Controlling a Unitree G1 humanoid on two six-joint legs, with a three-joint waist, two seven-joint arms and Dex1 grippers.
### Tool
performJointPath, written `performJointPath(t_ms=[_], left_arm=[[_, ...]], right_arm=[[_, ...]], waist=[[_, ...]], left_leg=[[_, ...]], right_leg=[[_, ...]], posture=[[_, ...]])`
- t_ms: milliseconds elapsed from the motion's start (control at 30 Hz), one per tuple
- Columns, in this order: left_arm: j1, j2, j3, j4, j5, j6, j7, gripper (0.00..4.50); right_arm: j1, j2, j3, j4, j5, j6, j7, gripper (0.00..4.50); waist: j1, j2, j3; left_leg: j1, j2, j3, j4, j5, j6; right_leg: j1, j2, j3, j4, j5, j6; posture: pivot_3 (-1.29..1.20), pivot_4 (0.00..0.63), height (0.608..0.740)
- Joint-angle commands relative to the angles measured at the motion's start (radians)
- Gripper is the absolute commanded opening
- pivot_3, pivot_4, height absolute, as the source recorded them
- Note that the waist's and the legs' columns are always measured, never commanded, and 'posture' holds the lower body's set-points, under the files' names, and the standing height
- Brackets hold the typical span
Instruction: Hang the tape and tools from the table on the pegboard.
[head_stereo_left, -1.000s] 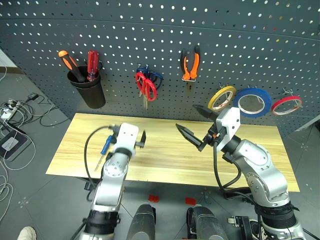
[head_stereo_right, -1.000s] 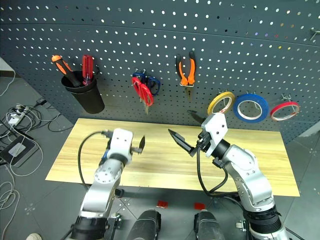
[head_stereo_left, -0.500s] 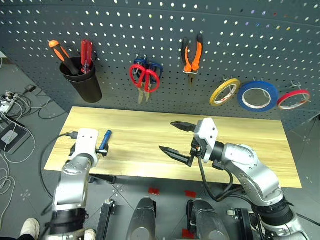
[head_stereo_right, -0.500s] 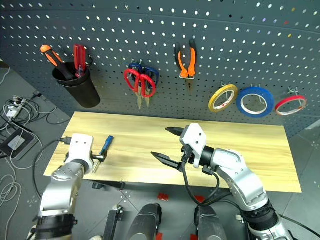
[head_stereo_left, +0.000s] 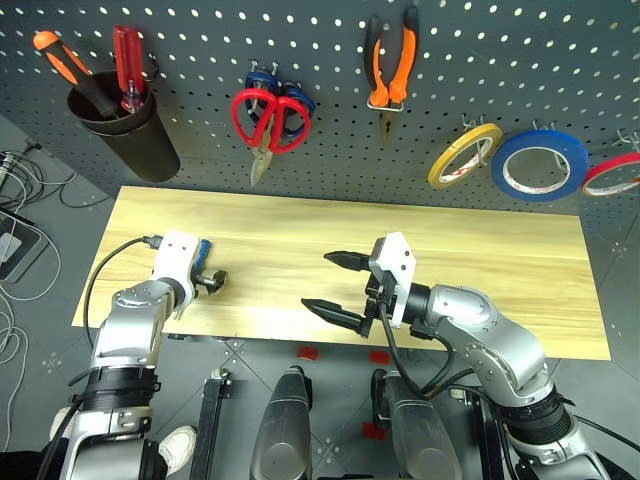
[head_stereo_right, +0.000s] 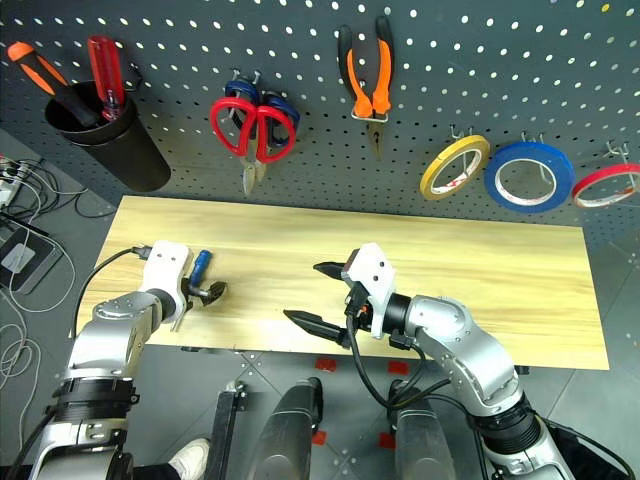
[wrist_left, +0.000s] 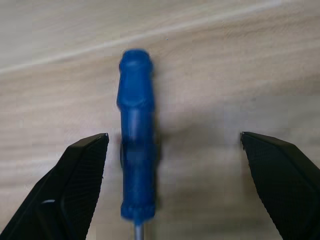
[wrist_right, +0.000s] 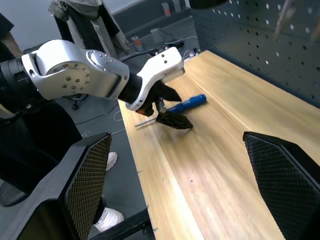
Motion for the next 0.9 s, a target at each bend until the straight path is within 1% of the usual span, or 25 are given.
performJointPath(t_ms=[33, 67, 233, 267, 300, 400, 433, 467, 633, 733, 900], left_arm=[[-0.006, 0.022, -0.009, 0.032, 0.014, -0.029, 0.004, 4.09], [-0.007, 0.024, -0.014, 0.032, 0.01, -0.033, -0.002, 3.9], [-0.01, 0.03, -0.025, 0.023, 0.006, -0.031, -0.014, 2.43], [-0.011, 0.033, -0.024, 0.027, 0.006, -0.032, -0.014, 2.21], [-0.012, 0.035, -0.025, 0.029, 0.005, -0.032, -0.014, 1.84], [-0.018, 0.039, -0.029, 0.034, 0.001, -0.031, -0.021, 0.96], [-0.021, 0.039, -0.031, 0.04, 0.001, -0.033, -0.022, 0.7], [-0.024, 0.039, -0.032, 0.042, 0.001, -0.032, -0.022, 0.54], [-0.033, 0.03, -0.041, 0.017, -0.001, -0.036, -0.026, 0.54], [0.004, 0.034, -0.083, -0.096, 0.03, -0.073, -0.026, 0.54], [0.076, -0.015, -0.098, -0.34, 0.069, 0.022, 0.07, 0.54]], right_arm=[[0.004, 0.009, -0.006, -0.054, 0.018, -0.002, -0.011, 4.5], [0.004, 0.018, -0.012, -0.052, 0.025, 0.007, -0.022, 4.5], [-0.008, 0.034, -0.021, -0.041, 0.024, 0.012, -0.038, 4.5], [-0.01, 0.036, -0.023, -0.037, 0.024, 0.01, -0.04, 4.5], [-0.012, 0.037, -0.025, -0.035, 0.024, 0.009, -0.041, 4.5], [-0.02, 0.039, -0.031, -0.021, 0.022, 0.004, -0.04, 4.5], [-0.024, 0.042, -0.031, -0.013, 0.018, 0.0, -0.039, 4.5], [-0.027, 0.043, -0.032, -0.007, 0.016, -0.003, -0.037, 4.5], [-0.042, 0.046, -0.046, 0.017, 0.01, -0.025, -0.033, 4.5], [-0.036, 0.036, -0.084, 0.005, 0.035, -0.031, -0.025, 4.5], [-0.011, 0.027, -0.143, -0.015, 0.07, -0.037, -0.027, 4.5]], waist=[[0.0, 0.001, 0.002], [-0.001, 0.0, 0.004], [-0.009, 0.0, 0.008], [-0.009, 0.0, 0.008], [-0.01, 0.0, 0.008], [-0.012, 0.0, 0.008], [-0.013, 0.0, 0.008], [-0.013, 0.0, 0.008], [-0.016, 0.0, 0.008], [-0.016, -0.001, 0.007], [-0.016, -0.002, 0.004]], left_leg=[[0.0, 0.0, 0.0, 0.0, 0.0, 0.0], [0.0, 0.0, 0.0, 0.0, 0.0, 0.0], [0.0, 0.0, 0.0, 0.0, 0.0, 0.0], [0.0, 0.0, 0.0, 0.0, 0.0, 0.0], [0.0, 0.0, 0.0, -0.001, 0.0, 0.0], [0.0, 0.0, 0.0, -0.001, 0.0, 0.0], [-0.001, 0.0, 0.0, -0.001, 0.0, 0.0], [-0.001, 0.0, 0.0, -0.001, 0.0, -0.001], [-0.001, 0.0, 0.0, -0.001, 0.001, -0.001], [-0.002, 0.0, 0.0, -0.002, 0.003, -0.005], [-0.004, 0.0, -0.001, -0.002, 0.005, -0.009]], right_leg=[[0.0, 0.0, 0.0, 0.0, 0.0, 0.0], [0.0, 0.0, 0.0, 0.0, 0.0, 0.0], [0.0, 0.0, 0.0, -0.001, 0.0, 0.0], [0.0, 0.0, 0.0, -0.001, 0.0, 0.0], [0.0, 0.0, 0.0, -0.001, 0.0, 0.0], [0.0, 0.0, 0.0, -0.001, 0.0, 0.0], [0.0, 0.0, 0.0, -0.001, 0.0, 0.0], [0.0, 0.0, 0.0, -0.001, 0.0, 0.0], [-0.001, 0.0, -0.001, -0.001, 0.0, 0.0], [-0.001, -0.001, -0.001, -0.002, 0.0, 0.0], [-0.001, -0.003, -0.002, -0.004, 0.0, 0.0]], posture=[[0.12, 0.518, 0.74], [0.12, 0.517, 0.74], [0.12, 0.507, 0.74], [0.12, 0.505, 0.74], [0.12, 0.505, 0.74], [0.12, 0.496, 0.74], [0.12, 0.493, 0.74], [0.12, 0.491, 0.74], [0.12, 0.455, 0.74], [0.12, 0.426, 0.74], [0.13, 0.365, 0.74]])
